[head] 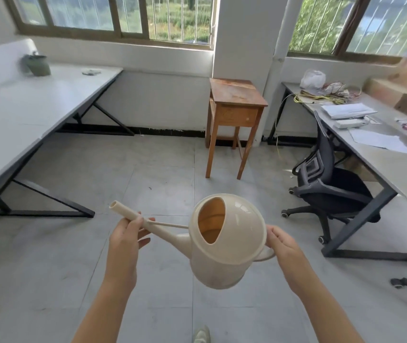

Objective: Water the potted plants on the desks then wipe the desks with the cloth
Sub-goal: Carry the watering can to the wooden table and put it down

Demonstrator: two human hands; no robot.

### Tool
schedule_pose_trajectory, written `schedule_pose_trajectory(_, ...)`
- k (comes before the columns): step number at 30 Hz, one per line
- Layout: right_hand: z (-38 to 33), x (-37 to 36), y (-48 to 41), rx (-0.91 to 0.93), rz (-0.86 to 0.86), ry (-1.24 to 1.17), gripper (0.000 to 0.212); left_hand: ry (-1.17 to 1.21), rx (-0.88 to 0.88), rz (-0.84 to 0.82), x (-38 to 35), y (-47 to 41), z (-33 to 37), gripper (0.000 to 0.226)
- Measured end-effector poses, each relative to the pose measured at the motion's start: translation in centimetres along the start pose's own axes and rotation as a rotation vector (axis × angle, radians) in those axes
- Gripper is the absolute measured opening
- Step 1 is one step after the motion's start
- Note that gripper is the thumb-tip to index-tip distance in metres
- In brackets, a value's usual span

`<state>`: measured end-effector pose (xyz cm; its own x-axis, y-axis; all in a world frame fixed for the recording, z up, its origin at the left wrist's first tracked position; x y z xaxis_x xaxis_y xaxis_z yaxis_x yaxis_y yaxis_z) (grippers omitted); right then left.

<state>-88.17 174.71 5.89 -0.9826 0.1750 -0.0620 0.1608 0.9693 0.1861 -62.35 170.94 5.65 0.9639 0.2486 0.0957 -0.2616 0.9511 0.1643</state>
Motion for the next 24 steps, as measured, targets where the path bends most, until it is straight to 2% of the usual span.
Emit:
schedule_pose_trajectory(14,-5.1,-2.7,-24.6,0.014,0.018,0.006,0.022,0.036,-0.018,0.015,-7.8,-22.8,5.0,0.022)
schedule_pose_trajectory(24,-8.0,-7.4,-39.1,0.035,0.139,-0.012,0.020,0.039,-0.012,-0.111,-11.3,-41.0,8.4,0.018)
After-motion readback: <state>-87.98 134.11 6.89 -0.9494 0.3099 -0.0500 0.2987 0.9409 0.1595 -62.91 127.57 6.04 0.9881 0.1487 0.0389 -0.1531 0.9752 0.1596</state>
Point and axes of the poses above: each hand's wrist, its own y-axis away from the middle knuckle, its own x-axis out of the back of the hand, z = x × y, the point moved 1 cm from there along -y, towards the middle knuckle, and after that the axes turned 14 degrees about -y, right-handed, at the moved point
